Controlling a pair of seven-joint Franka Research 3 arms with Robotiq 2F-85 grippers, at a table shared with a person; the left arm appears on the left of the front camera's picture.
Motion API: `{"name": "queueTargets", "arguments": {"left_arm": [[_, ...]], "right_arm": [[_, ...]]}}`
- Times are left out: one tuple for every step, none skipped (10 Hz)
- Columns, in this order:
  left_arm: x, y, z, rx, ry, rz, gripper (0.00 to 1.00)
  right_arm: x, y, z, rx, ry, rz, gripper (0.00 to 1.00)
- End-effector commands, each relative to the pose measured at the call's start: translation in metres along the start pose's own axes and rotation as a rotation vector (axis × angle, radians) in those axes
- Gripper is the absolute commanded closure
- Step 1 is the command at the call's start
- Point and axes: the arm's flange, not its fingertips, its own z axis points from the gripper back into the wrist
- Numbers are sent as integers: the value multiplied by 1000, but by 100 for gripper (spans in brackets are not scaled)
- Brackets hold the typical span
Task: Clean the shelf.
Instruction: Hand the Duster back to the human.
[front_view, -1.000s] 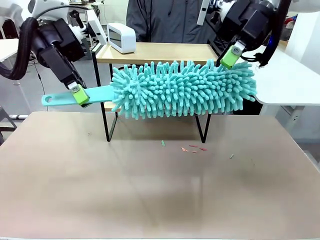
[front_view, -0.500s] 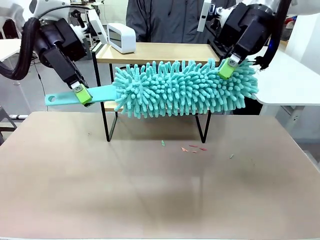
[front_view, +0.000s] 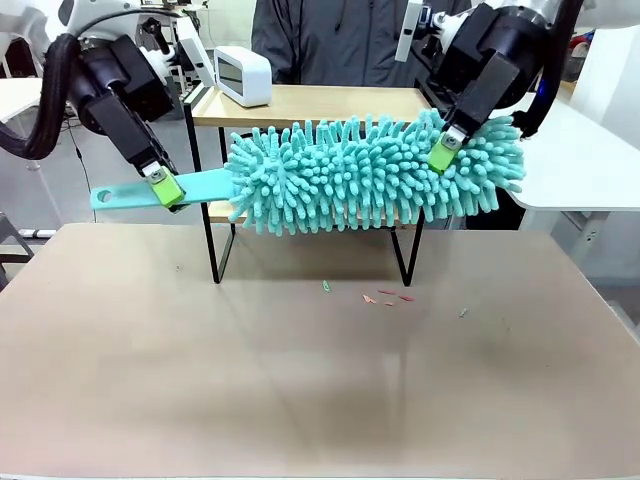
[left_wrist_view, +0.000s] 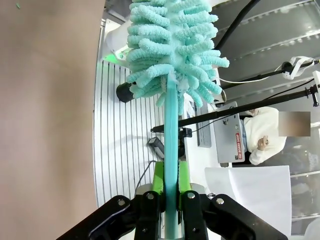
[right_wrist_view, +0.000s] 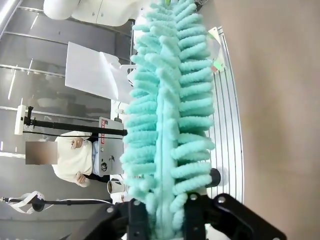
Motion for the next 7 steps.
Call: {"name": "queueTargets", "arguments": {"left_arm": [[3,-3,0,12,-49,12,88],[3,-4,0,12,-52,10,88],[4,-5,2,18,-62,13,80],[5,-6,6,26,-74,9,31],[3,-8,12,35,-97,7,22],[-1,-12,23,56,-143,6,0],[-13,-19,43,101,-210,12,0]], "right_arm": [[1,2,-2,-14,10,-2,100],[1,2,-2,-13,10,-3,100],[0,2,-1,-12,12,-3,100],[0,3,-1,-10,13,-4,100],[-1,3,1,-7,10,-9,100],[-3,3,4,-6,2,-15,100],[-9,5,12,-13,-20,-23,100]]}}
